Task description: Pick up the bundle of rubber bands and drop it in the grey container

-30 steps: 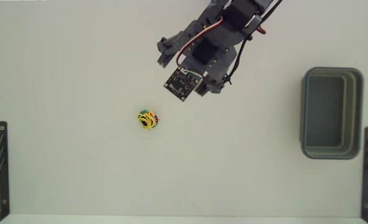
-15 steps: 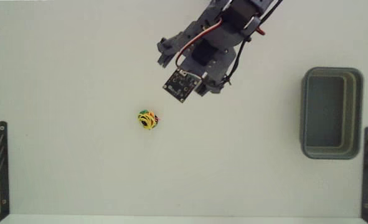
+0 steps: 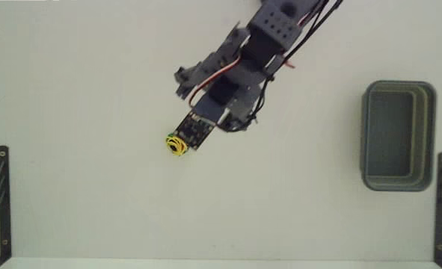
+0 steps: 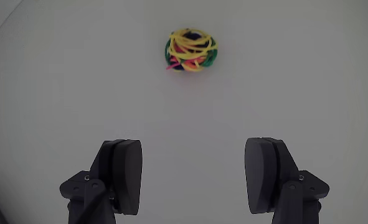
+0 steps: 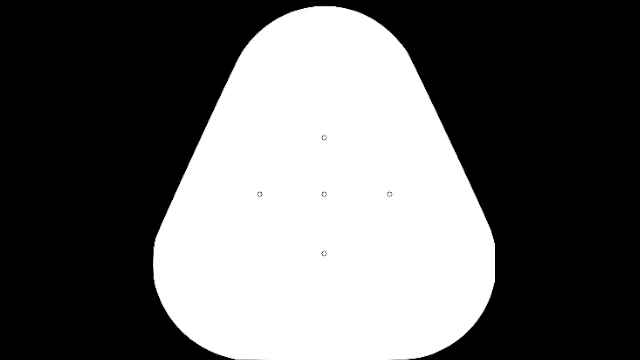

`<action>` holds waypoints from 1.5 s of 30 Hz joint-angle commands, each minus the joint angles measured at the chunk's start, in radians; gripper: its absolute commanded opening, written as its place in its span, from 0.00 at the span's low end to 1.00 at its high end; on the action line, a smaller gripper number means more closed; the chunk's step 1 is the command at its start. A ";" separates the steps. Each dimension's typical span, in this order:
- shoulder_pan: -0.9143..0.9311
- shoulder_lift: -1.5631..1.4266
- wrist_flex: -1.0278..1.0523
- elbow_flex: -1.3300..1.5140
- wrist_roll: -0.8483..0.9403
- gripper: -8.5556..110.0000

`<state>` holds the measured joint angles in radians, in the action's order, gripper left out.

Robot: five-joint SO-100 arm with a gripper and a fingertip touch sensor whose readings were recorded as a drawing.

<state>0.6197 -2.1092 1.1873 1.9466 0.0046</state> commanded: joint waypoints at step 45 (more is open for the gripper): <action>0.022 0.628 -0.165 -0.539 -0.005 1.00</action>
<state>0.6197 -1.4527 1.0293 1.4542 0.0046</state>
